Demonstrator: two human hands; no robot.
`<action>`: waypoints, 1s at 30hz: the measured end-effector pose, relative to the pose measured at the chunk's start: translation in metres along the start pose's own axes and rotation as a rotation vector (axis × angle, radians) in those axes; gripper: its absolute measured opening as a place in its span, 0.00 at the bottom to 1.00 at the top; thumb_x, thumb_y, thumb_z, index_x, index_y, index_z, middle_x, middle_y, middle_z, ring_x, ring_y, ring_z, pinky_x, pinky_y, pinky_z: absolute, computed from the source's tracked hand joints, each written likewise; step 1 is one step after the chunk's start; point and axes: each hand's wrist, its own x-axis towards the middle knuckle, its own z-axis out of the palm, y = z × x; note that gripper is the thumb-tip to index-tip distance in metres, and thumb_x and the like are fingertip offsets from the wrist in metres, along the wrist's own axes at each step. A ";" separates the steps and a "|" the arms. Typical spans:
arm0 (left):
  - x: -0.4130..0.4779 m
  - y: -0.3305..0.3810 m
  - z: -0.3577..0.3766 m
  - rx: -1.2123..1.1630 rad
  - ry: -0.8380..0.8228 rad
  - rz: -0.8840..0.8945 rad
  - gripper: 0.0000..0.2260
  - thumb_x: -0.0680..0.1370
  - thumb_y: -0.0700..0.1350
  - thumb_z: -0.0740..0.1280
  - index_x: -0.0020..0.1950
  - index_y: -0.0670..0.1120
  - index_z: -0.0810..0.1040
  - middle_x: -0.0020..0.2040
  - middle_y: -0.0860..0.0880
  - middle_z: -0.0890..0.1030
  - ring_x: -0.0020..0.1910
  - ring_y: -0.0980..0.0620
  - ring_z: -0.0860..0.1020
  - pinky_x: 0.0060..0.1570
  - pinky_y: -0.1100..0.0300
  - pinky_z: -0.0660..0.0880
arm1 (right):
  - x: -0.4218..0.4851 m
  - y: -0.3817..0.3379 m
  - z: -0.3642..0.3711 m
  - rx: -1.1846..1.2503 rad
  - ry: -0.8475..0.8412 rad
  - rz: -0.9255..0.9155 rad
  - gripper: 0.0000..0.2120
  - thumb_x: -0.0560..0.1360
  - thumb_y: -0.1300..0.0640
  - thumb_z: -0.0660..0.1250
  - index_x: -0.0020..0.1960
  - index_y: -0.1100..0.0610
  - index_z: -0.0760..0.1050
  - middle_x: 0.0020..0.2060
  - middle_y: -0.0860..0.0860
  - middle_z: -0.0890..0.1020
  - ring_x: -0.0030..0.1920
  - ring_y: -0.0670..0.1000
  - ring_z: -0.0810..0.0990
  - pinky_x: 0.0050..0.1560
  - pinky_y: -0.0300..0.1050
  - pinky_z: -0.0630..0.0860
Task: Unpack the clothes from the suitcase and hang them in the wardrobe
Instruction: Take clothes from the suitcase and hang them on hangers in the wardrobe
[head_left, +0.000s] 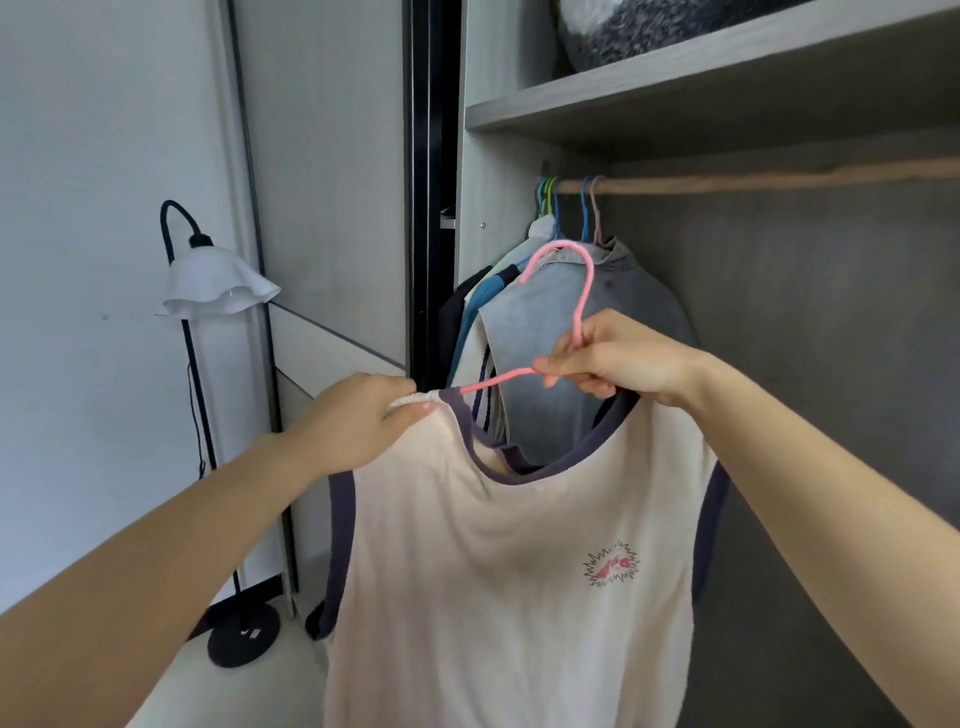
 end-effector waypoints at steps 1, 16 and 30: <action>0.001 0.002 0.001 0.009 0.034 -0.009 0.20 0.80 0.55 0.62 0.31 0.50 0.62 0.27 0.52 0.68 0.29 0.55 0.68 0.30 0.57 0.61 | 0.001 -0.001 -0.002 -0.009 0.017 -0.035 0.09 0.73 0.56 0.74 0.42 0.63 0.82 0.28 0.56 0.73 0.28 0.48 0.69 0.32 0.38 0.67; 0.014 -0.021 0.007 -0.099 0.162 -0.024 0.20 0.79 0.54 0.63 0.30 0.53 0.61 0.25 0.51 0.66 0.29 0.53 0.67 0.32 0.57 0.63 | -0.037 0.035 -0.043 -0.022 0.060 -0.005 0.07 0.71 0.58 0.75 0.49 0.56 0.85 0.41 0.57 0.85 0.41 0.49 0.81 0.49 0.43 0.75; 0.026 0.048 0.090 -0.088 -0.218 0.009 0.14 0.77 0.44 0.62 0.62 0.53 0.74 0.59 0.53 0.76 0.62 0.48 0.72 0.55 0.52 0.70 | -0.089 0.019 0.003 -0.234 -0.031 0.356 0.08 0.78 0.58 0.66 0.42 0.61 0.78 0.25 0.51 0.80 0.27 0.48 0.71 0.29 0.42 0.67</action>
